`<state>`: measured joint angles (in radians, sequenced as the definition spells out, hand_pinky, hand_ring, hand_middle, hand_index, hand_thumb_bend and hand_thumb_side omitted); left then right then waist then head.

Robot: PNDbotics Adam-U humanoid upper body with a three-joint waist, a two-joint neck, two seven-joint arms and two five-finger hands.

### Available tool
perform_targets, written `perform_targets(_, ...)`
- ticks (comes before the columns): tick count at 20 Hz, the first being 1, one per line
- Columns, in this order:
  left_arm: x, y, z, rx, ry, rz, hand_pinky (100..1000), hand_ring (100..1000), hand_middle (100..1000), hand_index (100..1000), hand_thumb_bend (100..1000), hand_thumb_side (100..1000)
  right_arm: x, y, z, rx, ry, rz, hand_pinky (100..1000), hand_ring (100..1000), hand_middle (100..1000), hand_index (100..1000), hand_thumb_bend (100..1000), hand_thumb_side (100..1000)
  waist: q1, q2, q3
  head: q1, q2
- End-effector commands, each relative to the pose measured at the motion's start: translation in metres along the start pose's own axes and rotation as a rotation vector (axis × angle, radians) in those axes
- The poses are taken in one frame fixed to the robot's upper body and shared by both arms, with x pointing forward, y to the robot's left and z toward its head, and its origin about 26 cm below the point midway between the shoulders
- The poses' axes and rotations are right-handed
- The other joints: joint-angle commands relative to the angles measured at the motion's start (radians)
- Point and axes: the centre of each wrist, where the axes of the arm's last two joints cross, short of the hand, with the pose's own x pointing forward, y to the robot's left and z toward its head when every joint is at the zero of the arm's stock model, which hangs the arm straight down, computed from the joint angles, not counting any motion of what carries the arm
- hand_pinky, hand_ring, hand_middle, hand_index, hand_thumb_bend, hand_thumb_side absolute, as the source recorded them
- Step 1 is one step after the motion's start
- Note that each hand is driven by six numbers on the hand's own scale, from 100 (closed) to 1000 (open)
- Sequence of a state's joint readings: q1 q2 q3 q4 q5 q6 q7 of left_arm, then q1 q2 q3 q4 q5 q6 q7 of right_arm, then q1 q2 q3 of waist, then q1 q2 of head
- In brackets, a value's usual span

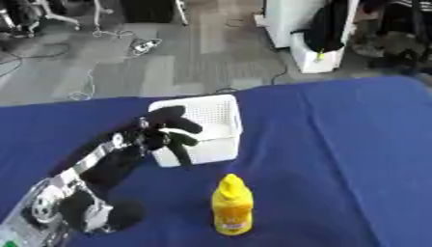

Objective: Pick up objects on the table and place them in the box.

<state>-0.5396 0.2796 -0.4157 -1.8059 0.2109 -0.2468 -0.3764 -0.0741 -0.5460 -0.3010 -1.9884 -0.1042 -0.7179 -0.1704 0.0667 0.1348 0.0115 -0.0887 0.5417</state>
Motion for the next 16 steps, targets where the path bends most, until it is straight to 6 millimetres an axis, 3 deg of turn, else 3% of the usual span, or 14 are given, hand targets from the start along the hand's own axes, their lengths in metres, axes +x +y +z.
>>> perform_targets(1,0.005,-0.001,-0.010,-0.036,-0.033,0.008,825,614,825,884,430,590,0.003,-0.005,-0.011,0.025,-0.033,0.011,550,559,631,723,100,783,-0.006,-0.012,-0.001,-0.005,-0.020)
perform_targets(16,0.010,-0.012,-0.033,-0.121,-0.089,0.053,846,633,832,892,421,612,0.002,-0.004,-0.011,0.028,-0.032,0.003,555,562,633,723,100,794,-0.006,-0.011,-0.007,0.005,-0.018)
